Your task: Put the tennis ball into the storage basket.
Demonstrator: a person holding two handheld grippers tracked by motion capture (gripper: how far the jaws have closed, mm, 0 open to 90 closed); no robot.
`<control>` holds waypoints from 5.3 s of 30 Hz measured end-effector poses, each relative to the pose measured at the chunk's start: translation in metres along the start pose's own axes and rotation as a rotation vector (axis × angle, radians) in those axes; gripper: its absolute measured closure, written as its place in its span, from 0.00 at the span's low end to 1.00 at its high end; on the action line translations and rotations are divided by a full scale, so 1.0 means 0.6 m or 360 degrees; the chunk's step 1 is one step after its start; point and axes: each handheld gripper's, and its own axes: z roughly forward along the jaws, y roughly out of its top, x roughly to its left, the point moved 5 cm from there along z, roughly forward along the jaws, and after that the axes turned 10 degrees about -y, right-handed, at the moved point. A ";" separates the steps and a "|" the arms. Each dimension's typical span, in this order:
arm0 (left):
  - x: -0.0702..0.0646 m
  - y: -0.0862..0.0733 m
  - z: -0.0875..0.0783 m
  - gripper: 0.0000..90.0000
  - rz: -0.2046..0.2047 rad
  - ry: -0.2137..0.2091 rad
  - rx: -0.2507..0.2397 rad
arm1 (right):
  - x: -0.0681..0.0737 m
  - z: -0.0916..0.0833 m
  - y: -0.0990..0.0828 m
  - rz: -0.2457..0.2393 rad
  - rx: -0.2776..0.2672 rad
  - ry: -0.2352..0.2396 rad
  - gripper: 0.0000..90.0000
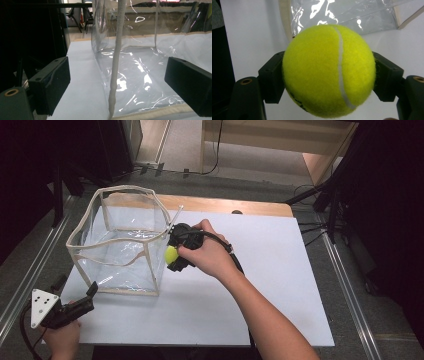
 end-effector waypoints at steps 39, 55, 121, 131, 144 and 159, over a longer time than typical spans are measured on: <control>0.000 0.000 0.000 0.08 -0.0013 0.0000 -0.0011 | -0.040 -0.082 0.061 -0.0027 -0.0055 -0.0025 0.26; 0.001 0.001 0.000 0.08 -0.0019 -0.0003 -0.0008 | -0.057 -0.086 0.086 -0.0022 -0.0057 -0.0036 0.26; 0.001 0.001 0.000 0.08 -0.0029 -0.0016 -0.0010 | -0.081 -0.050 0.138 0.0054 -0.0080 -0.0147 0.06; 0.000 0.001 0.001 0.08 -0.0025 -0.0015 -0.0011 | -0.083 -0.069 0.100 0.0087 -0.0098 -0.0143 0.00; 0.000 0.001 0.001 0.08 -0.0019 -0.0016 -0.0012 | -0.073 -0.067 0.058 0.0104 -0.0101 -0.0164 0.00; 0.000 0.000 0.001 0.08 -0.0007 -0.0017 -0.0005 | -0.047 -0.033 0.010 0.0109 -0.0119 -0.0143 0.00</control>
